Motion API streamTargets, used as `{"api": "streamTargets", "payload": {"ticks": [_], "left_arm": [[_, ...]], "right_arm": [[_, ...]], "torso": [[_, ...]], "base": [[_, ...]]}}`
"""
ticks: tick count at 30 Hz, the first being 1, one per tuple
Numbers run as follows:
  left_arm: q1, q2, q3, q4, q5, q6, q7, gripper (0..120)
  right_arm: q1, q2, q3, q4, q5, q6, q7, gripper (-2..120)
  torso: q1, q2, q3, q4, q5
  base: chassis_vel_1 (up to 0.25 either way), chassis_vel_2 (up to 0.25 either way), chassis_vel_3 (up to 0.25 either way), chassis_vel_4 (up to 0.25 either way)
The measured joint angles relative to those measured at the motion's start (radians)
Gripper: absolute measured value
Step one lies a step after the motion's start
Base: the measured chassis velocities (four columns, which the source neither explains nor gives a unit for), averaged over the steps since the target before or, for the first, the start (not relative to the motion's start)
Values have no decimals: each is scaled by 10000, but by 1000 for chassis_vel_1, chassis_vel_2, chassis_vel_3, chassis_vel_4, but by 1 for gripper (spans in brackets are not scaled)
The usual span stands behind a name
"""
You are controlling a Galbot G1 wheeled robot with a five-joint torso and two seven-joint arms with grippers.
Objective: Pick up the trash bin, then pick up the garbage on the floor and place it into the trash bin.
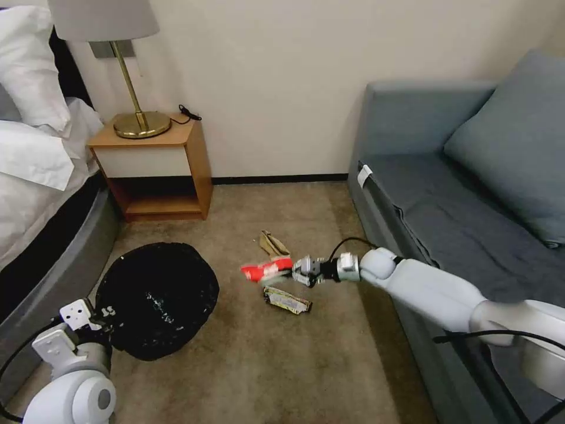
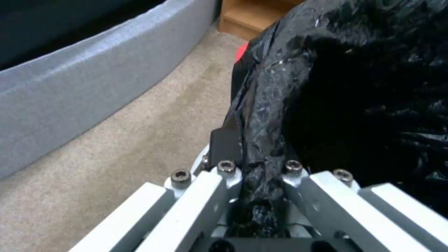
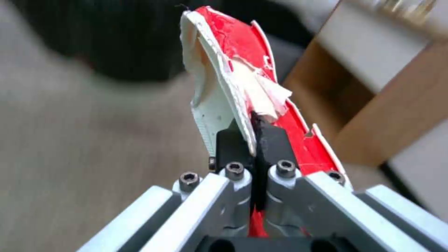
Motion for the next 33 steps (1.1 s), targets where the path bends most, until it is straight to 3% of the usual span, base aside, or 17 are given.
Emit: {"api": "streamTargets", "payload": {"ticks": [8, 10, 15, 21, 27, 33], "left_arm": [[23, -25, 130, -18, 33, -1, -13, 3], [16, -53, 209, -46, 69, -1, -15, 3], [13, -61, 242, -151, 94, 34, -22, 3], [8, -67, 204, -236, 82, 55, -26, 3], [-11, -98, 224, -299, 57, 56, -30, 3], [-15, -126, 242, -353, 50, 57, -30, 3]], "right_arm": [[-28, -487, 157, 2230, 905, -655, 1062, 0], [-50, -562, 87, 3454, 1430, -1010, 2029, 0], [134, 23, -609, 4792, 2194, -1635, 3387, 0], [316, 746, -1453, 4800, 2303, -1881, 3794, 0], [266, 1975, -2271, 3813, 1844, -1926, 4160, 0], [204, 2400, -2312, 3074, 1252, -1792, 4104, 0]], "torso": [[0, 0, 0, 1, -3], [0, 1, -1, 0, -6], [-1, 0, -1, 3, -6], [0, 0, 0, 1, -5], [-1, 0, 0, 3, -6], [0, 0, 0, 2, -5]], "base": [[0, 0, 0, 0], [0, 0, 0, 0], [0, 0, 0, 0], [0, 0, 0, 0], [0, 0, 0, 0], [0, 0, 0, 0]]}}
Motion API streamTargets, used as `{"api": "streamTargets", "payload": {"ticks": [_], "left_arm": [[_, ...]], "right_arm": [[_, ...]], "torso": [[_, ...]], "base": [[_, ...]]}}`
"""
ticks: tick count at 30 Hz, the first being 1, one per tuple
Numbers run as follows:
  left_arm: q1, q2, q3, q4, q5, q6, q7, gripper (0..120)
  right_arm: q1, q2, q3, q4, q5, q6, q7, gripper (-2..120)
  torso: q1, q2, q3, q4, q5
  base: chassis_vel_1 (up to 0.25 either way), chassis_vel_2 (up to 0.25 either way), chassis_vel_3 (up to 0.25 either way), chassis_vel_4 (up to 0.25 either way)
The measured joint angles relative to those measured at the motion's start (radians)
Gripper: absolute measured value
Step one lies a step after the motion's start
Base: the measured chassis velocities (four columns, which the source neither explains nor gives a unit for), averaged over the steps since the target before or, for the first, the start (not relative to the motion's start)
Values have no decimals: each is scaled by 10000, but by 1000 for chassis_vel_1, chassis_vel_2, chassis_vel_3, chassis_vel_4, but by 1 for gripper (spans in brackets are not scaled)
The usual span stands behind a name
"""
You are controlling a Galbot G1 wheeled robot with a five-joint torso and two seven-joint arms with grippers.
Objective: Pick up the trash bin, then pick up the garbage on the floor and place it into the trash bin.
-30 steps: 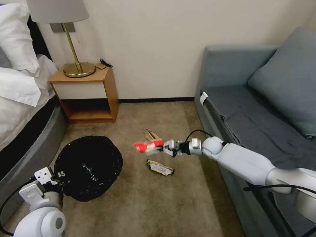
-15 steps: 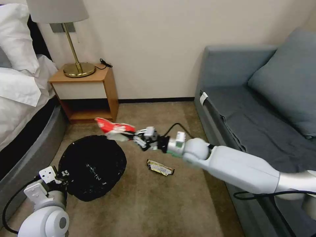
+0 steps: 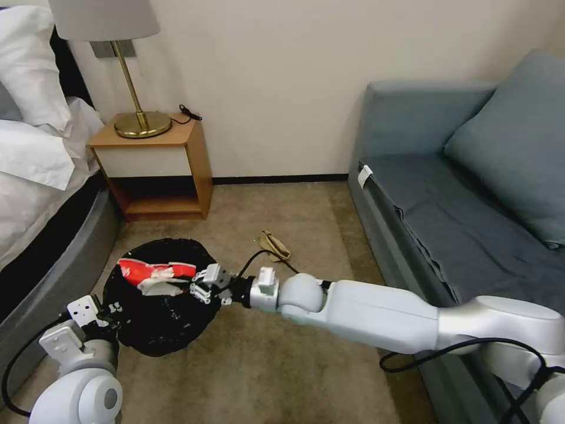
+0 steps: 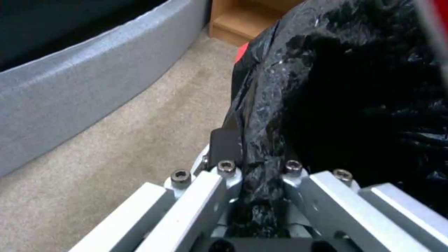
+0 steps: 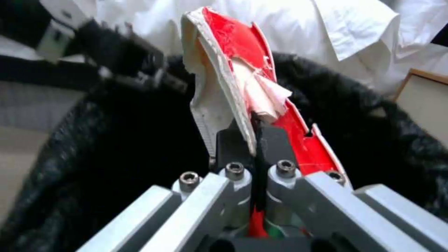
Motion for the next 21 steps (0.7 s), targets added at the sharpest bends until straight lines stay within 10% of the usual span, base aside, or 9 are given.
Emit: {"api": "streamTargets", "payload": {"ticks": [21], "left_arm": [[26, -59, 12, 37, 29, -31, 3, 3]], "right_arm": [[-204, -102, 116, 130, -536, -23, 669, 59]], "torso": [[0, -2, 0, -1, 1]], "base": [[0, 0, 0, 0]]}}
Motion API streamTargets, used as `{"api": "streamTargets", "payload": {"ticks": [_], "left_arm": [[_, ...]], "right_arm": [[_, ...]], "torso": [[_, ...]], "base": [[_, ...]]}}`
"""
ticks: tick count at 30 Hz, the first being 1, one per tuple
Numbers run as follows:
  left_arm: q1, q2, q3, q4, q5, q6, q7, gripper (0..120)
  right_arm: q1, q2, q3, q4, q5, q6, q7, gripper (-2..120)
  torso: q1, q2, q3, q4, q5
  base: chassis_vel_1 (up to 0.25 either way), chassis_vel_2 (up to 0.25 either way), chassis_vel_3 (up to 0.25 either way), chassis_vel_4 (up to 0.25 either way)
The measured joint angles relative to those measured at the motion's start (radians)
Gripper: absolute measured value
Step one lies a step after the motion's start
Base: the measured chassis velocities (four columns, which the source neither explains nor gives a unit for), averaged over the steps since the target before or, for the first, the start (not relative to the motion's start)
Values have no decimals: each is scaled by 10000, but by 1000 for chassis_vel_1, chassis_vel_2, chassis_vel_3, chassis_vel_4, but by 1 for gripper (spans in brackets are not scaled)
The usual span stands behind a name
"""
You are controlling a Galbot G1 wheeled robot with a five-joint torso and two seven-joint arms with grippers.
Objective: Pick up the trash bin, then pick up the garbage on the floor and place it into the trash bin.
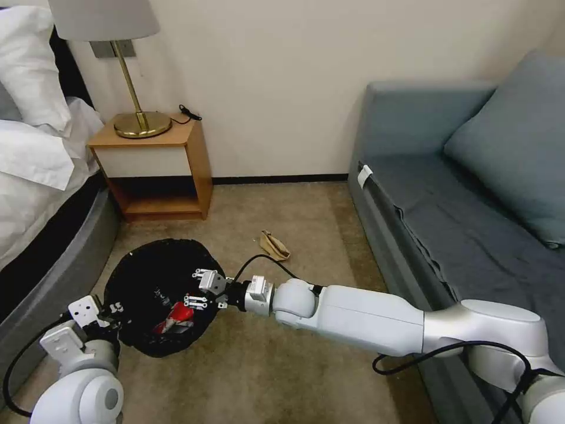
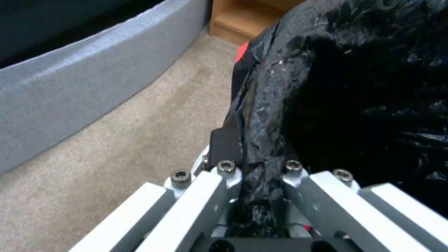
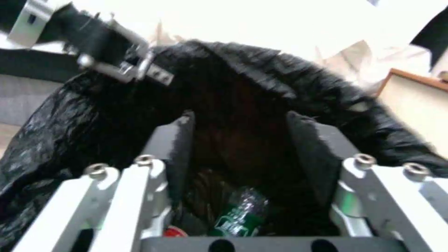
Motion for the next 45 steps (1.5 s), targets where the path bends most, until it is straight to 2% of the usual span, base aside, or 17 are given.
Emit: {"api": "streamTargets", "payload": {"ticks": [1, 3, 4, 7, 8, 11, 17, 18, 22, 23, 26, 27, 32, 38, 41, 43, 45], "left_arm": [[3, -3, 0, 0, 2, -1, 1, 3], [15, -8, 0, -2, 9, -2, 1, 3], [15, -8, 0, -2, 9, -2, 1, 3], [-12, 16, -21, 32, 10, -7, 3, 3], [-12, 16, -21, 32, 10, -7, 3, 3], [-35, 34, -34, 114, 10, -19, 5, 3], [-64, 62, -18, 232, 39, -47, 14, 3], [-64, 62, -18, 232, 39, -47, 14, 3], [-96, 83, -10, 284, 72, -70, 31, 3], [-96, 83, -10, 284, 72, -70, 31, 3], [-96, 83, 6, 273, 90, -74, 33, 3], [-89, 83, 6, 247, 94, -74, 34, 3], [-41, 91, 0, 184, 93, -79, 44, 3], [-30, 93, 50, 179, 102, -88, 46, 3], [-30, 93, 99, 147, 113, -91, 49, 3], [-29, 95, 104, 134, 114, -92, 49, 3], [-29, 96, 128, 107, 110, -92, 50, 3]], "right_arm": [[-5, -37, 55, 38, -5, 0, 12, 61], [-46, -356, 579, 328, -255, -119, 328, 73], [-46, -356, 579, 328, -255, -119, 328, 73], [-238, -1170, 1757, 913, -651, -644, 1280, 88], [-238, -1170, 1757, 913, -651, -644, 1280, 88], [-766, -2158, 3145, 1878, -644, -1228, 2037, 98], [-2742, -3548, 6086, 3879, -672, -2416, 3321, 100], [-2742, -3548, 6086, 3879, -672, -2416, 3321, 100], [-4495, -4126, 8317, 5642, -628, -3888, 5367, 100], [-4495, -4126, 8317, 5642, -628, -3888, 5367, 100], [-5792, -3973, 9813, 6498, -860, -4365, 6084, 100], [-6587, -3739, 10628, 6915, -1020, -4546, 6282, 100], [-8234, -3031, 12234, 7667, -1360, -4689, 6579, 100], [-9745, -2218, 12804, 8192, -1894, -4432, 6485, 100], [-10688, -1380, 12719, 8376, -2653, -4193, 6236, 100], [-10891, -1218, 12663, 8400, -2880, -4101, 6152, 100], [-11508, -644, 12507, 8427, -3718, -3778, 5954, 100]], "torso": [[0, 0, 0, 0, 0], [0, 0, 0, 2, 1], [0, 0, 0, 2, 1], [0, 0, 1, 3, 3], [0, 0, 1, 3, 3], [0, 0, 0, -3, 4], [0, 0, 0, -3, 3], [0, 0, 0, -3, 3], [0, 1, -1, -1, 2], [0, 1, -1, -1, 2], [0, 1, -1, 0, 1], [0, 0, -1, -2, 3], [0, 0, -1, 0, -1], [0, 1, -1, -1, 0], [-1, 1, -1, 2, -1], [-1, 1, -1, 0, 1], [0, 1, -1, -1, 0]], "base": [[0, 0, 0, 0], [0, 0, 0, 0], [0, 0, 0, 0], [0, 0, 0, 0], [0, 0, 0, 0], [0, 0, 0, 0], [0, 0, 0, 0], [0, 0, 0, 0], [0, 0, 0, 0], [0, 0, 0, 0], [0, 0, 0, 0], [0, 0, 0, 0], [0, 0, 0, 0], [0, 0, 0, 0], [0, 0, 0, 0], [0, 0, 0, 0], [0, 0, 0, 0]]}}
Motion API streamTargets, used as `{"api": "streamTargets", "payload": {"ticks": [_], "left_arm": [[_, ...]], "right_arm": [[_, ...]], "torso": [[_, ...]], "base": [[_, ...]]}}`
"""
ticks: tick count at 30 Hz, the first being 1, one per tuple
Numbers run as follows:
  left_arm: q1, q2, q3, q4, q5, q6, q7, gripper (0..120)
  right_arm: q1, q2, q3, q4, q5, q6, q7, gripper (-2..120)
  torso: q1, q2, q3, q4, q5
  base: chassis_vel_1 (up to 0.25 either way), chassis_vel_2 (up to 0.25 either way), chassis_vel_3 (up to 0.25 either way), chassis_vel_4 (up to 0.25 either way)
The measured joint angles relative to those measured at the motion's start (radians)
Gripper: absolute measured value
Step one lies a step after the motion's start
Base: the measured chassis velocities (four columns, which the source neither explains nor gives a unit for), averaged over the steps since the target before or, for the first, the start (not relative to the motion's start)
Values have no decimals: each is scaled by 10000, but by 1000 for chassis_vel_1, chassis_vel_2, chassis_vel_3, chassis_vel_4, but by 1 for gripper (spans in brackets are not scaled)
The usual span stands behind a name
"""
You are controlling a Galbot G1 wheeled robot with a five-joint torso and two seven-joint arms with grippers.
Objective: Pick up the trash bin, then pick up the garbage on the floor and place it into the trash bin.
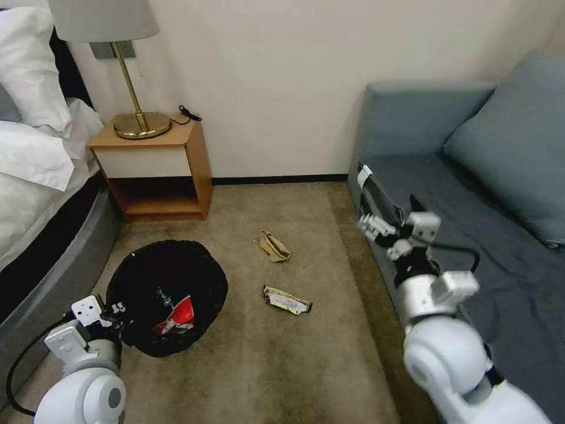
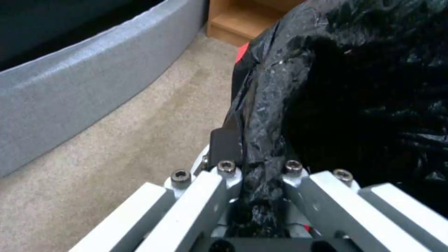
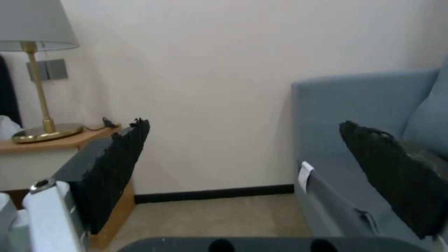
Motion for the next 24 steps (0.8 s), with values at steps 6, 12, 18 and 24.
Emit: {"api": "streamTargets", "payload": {"ticks": [6, 12, 18, 24], "left_arm": [[-16, -3, 27, -52, -11, 0, 7, 3], [-4, -12, -7, -61, -21, -20, 13, 3], [8, -20, -45, -61, -28, -23, 28, 3], [3, -39, -76, -63, -49, -26, 41, 3]], "right_arm": [[-472, 322, -131, -39, -650, 356, -462, 100], [-323, 229, -242, -250, -642, 471, -686, 100], [-302, 252, -386, -387, -627, 563, -767, 100], [-237, 170, -576, -569, -635, 647, -812, 100]], "torso": [[0, 0, 0, 1, -2], [0, 0, 1, 2, 0], [0, 0, 1, 1, 0], [0, -1, 1, 1, 0]], "base": [[0, 0, 0, 0], [0, 0, 0, 0], [0, 0, 0, 0], [0, 0, 0, 0]]}}
